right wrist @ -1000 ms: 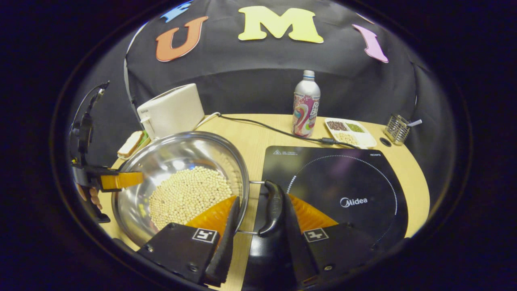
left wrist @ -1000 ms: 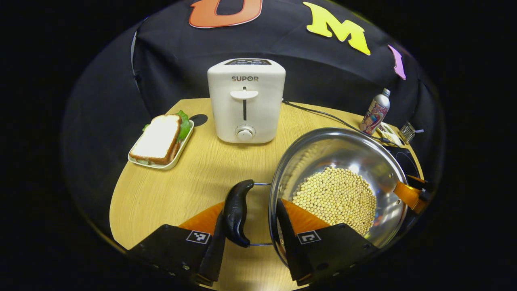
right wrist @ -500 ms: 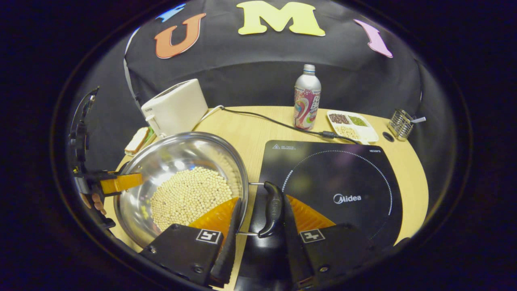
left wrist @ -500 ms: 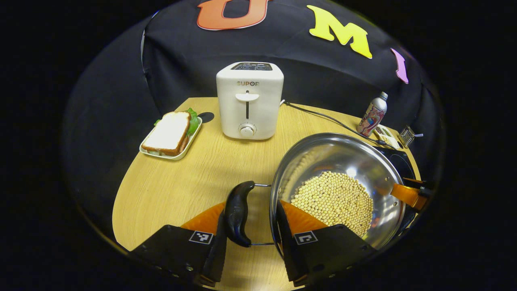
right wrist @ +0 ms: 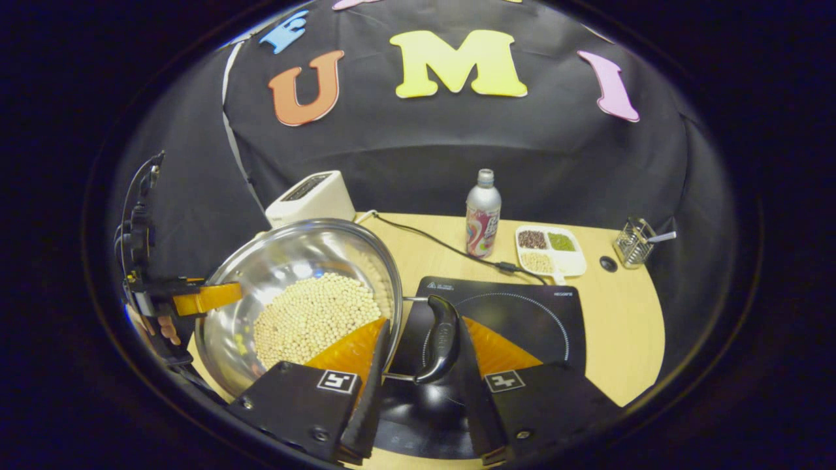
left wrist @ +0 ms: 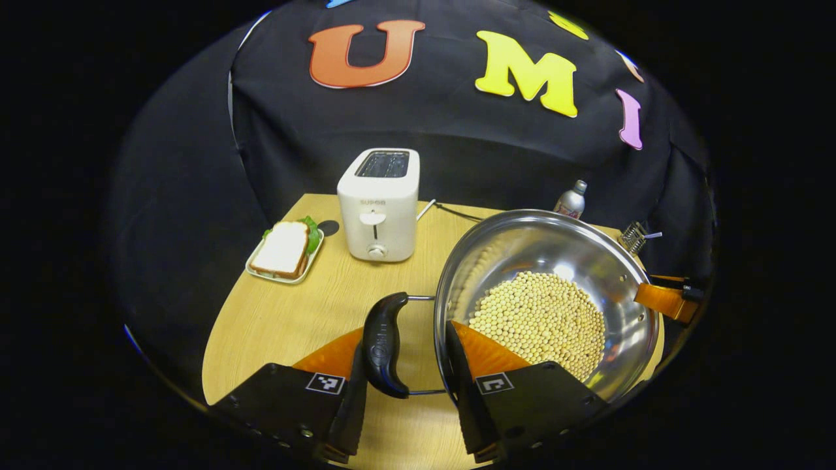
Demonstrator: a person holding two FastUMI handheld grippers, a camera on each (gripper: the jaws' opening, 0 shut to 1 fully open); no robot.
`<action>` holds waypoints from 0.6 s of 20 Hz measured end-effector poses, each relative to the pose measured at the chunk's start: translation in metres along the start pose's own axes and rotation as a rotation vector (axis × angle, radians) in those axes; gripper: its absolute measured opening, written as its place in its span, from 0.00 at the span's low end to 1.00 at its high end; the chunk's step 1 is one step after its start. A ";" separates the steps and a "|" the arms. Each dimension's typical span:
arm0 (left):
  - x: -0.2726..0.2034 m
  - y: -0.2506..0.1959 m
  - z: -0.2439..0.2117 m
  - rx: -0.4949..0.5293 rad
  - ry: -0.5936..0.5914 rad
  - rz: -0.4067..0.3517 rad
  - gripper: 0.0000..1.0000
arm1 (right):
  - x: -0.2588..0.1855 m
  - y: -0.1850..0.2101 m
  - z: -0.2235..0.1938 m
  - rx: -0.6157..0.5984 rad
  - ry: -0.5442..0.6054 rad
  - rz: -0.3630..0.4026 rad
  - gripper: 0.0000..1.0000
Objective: First push the handle of the pot to place it horizontally, then grasp the pot with both hands and set it on the induction cooktop.
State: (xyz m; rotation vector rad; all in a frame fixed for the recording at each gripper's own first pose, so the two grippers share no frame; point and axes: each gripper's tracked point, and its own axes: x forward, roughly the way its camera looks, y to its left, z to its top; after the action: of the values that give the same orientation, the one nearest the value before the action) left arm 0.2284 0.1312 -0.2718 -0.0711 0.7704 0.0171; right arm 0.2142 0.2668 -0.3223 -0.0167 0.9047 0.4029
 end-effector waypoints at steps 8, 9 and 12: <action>-0.042 -0.077 0.055 0.027 -0.075 -0.021 0.57 | -0.069 -0.064 0.042 -0.013 -0.060 -0.026 0.57; -0.041 -0.088 0.057 0.026 -0.080 -0.031 0.57 | -0.075 -0.075 0.045 -0.013 -0.070 -0.036 0.57; -0.037 -0.126 0.059 0.037 -0.084 -0.057 0.58 | -0.088 -0.111 0.046 0.001 -0.083 -0.065 0.55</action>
State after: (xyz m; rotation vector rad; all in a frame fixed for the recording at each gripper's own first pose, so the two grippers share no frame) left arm 0.2484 0.0101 -0.1963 -0.0572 0.6846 -0.0479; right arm 0.2398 0.1435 -0.2434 -0.0285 0.8200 0.3405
